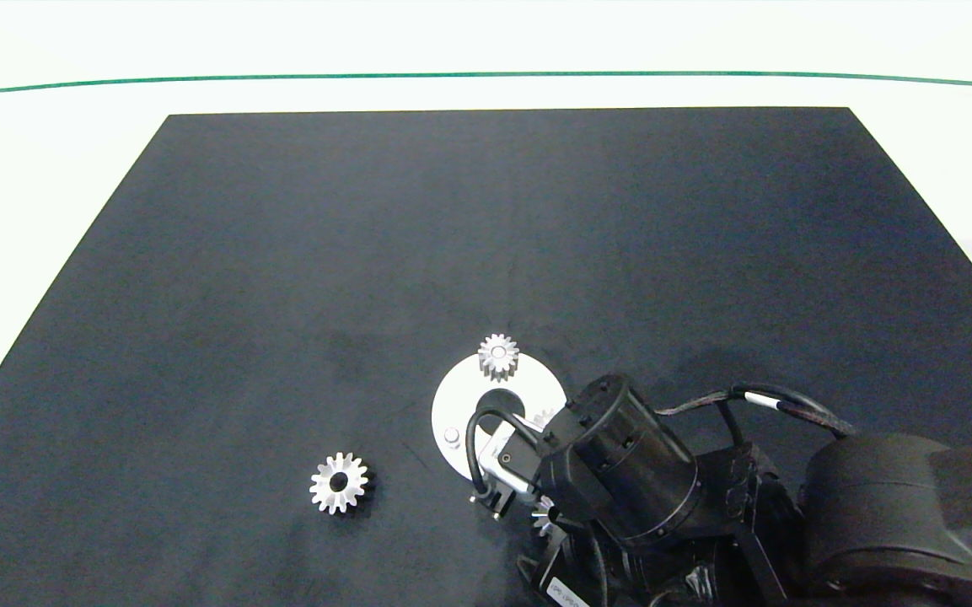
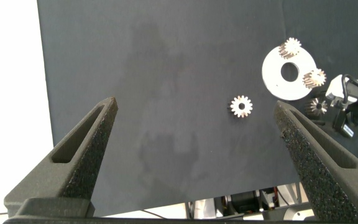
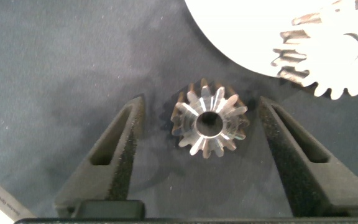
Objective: Remove an incorrectly installed larger gear and replace it with the correct smaller gear
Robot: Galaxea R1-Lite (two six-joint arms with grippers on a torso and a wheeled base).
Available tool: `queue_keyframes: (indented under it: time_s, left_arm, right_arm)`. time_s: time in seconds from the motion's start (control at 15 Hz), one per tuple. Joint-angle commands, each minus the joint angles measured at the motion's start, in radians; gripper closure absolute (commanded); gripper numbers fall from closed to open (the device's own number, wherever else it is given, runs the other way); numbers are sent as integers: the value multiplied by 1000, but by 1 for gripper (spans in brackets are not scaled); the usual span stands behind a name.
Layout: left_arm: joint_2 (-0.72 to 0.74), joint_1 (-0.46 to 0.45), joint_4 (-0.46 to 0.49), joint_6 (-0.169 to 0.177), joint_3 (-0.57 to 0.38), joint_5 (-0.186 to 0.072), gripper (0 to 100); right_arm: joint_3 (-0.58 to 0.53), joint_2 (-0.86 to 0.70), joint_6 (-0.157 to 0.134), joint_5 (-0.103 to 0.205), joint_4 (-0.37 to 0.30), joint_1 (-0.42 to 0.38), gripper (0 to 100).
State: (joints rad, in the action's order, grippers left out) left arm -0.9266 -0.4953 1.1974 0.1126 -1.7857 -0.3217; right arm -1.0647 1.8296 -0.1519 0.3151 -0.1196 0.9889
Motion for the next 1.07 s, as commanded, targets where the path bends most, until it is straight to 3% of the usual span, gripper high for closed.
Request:
queue_keyframes:
  time_s: [0.07,0.93,1.07]
  left_arm:
    - [0,0,7,-1,0,-2,0]
    - [0,0,7,-1,0,-2,0]
    - [0,1,7,-1,0,-2,0]
  right_arm:
    - [2,4,-1,4,3,0,33]
    - [8,4,-1,4,3,4,59]
    - [-11,-9,-14,5,0,13,60]
